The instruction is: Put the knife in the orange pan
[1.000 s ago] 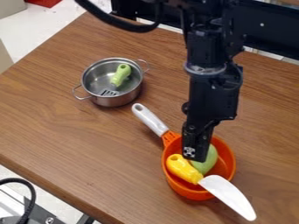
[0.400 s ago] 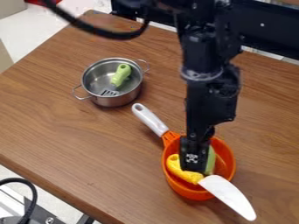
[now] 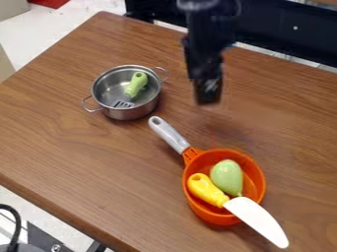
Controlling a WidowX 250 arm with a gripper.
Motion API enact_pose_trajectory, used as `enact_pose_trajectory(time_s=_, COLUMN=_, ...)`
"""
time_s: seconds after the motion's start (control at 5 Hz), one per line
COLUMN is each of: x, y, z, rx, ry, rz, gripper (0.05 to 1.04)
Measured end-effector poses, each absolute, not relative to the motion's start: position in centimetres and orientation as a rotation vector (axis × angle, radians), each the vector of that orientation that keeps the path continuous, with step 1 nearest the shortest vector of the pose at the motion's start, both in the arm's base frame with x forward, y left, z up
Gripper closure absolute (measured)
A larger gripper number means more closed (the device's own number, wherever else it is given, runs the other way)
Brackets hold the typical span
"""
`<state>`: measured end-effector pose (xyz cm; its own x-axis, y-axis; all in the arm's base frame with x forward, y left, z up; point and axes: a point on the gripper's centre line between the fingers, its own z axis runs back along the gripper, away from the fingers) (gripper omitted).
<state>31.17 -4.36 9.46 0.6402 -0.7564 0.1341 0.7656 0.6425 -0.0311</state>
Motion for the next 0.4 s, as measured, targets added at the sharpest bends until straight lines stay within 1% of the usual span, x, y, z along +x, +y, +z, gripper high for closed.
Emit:
enact_pose_trajectory(time_s=0.2, x=33.1, y=-4.4, z=10.2, rx=-0.052, ry=-0.145, rz=-0.745, gripper=0.087)
enact_pose_trajectory(time_s=0.4, x=33.9, y=-3.1, z=10.2, rx=-0.041, ry=-0.183, rz=-0.552, gripper=0.087)
